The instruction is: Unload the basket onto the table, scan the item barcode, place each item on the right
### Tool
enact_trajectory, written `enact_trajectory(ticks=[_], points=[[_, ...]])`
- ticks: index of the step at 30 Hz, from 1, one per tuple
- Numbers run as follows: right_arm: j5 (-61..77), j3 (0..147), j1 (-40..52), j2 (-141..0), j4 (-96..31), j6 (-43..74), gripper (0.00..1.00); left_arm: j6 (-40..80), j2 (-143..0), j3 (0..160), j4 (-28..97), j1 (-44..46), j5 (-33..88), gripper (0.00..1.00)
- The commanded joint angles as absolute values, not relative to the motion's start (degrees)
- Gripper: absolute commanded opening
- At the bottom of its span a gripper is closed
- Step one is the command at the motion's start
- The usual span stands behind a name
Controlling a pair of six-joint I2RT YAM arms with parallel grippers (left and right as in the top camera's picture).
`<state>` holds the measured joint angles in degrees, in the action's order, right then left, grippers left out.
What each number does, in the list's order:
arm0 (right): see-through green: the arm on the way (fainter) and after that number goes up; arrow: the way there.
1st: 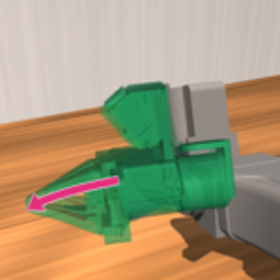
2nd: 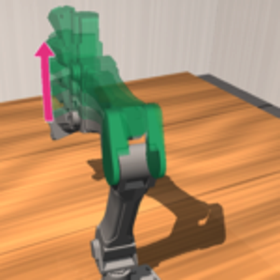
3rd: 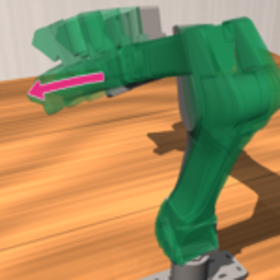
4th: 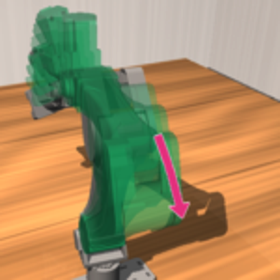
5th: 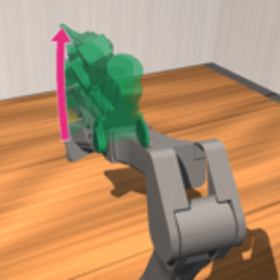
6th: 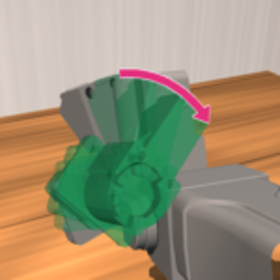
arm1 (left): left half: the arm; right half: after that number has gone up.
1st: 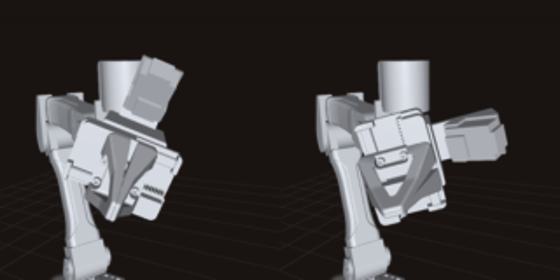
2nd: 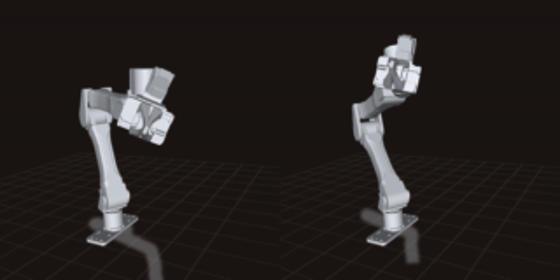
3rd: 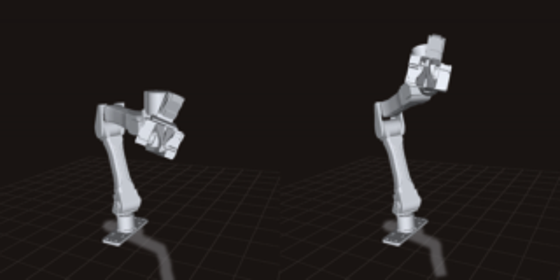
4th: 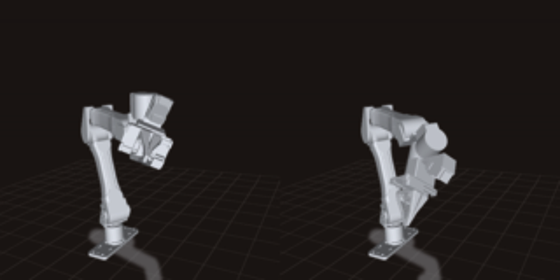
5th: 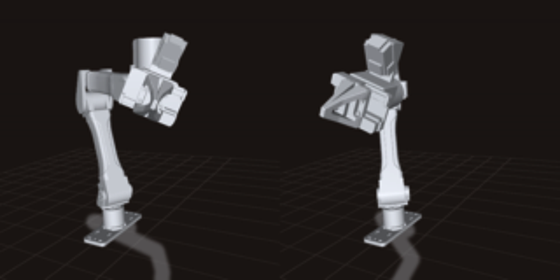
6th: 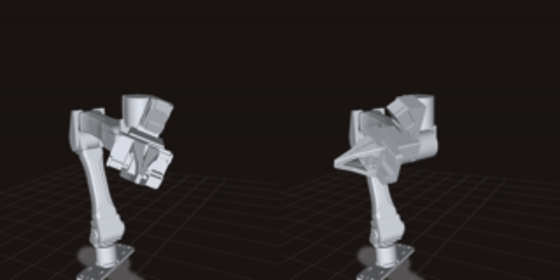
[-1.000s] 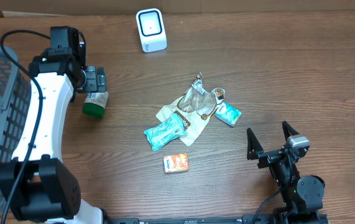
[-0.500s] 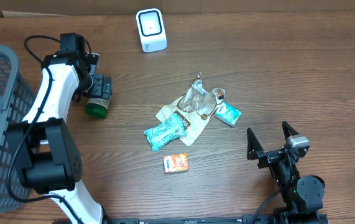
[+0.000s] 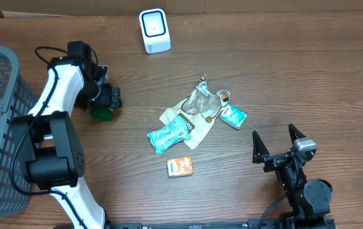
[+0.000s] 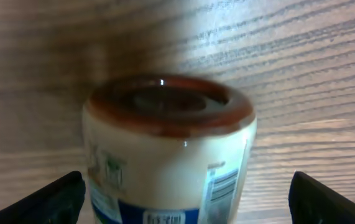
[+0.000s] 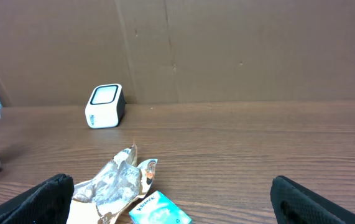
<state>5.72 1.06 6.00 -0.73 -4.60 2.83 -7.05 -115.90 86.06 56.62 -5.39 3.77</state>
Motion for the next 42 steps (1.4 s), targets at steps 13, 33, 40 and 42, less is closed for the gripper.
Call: enact_trajectory(ticks=[13, 33, 40, 42], points=[[5.7, 0.4, 5.8, -0.2, -4.4, 2.9, 1.0, -0.8, -116.8, 86.4, 59.9, 0.8, 28.3, 0.85], [5.7, 0.4, 5.8, -0.2, -4.4, 2.9, 1.0, 1.2, -104.4, 95.9, 58.9, 6.9, 14.6, 0.82], [5.7, 0.4, 5.8, -0.2, -4.4, 2.9, 1.0, 7.0, -101.3, 96.7, 59.4, 5.6, -4.3, 0.9], [5.7, 0.4, 5.8, -0.2, -4.4, 2.9, 1.0, 11.0, -101.9, 96.4, 60.2, 4.6, -8.4, 0.9]])
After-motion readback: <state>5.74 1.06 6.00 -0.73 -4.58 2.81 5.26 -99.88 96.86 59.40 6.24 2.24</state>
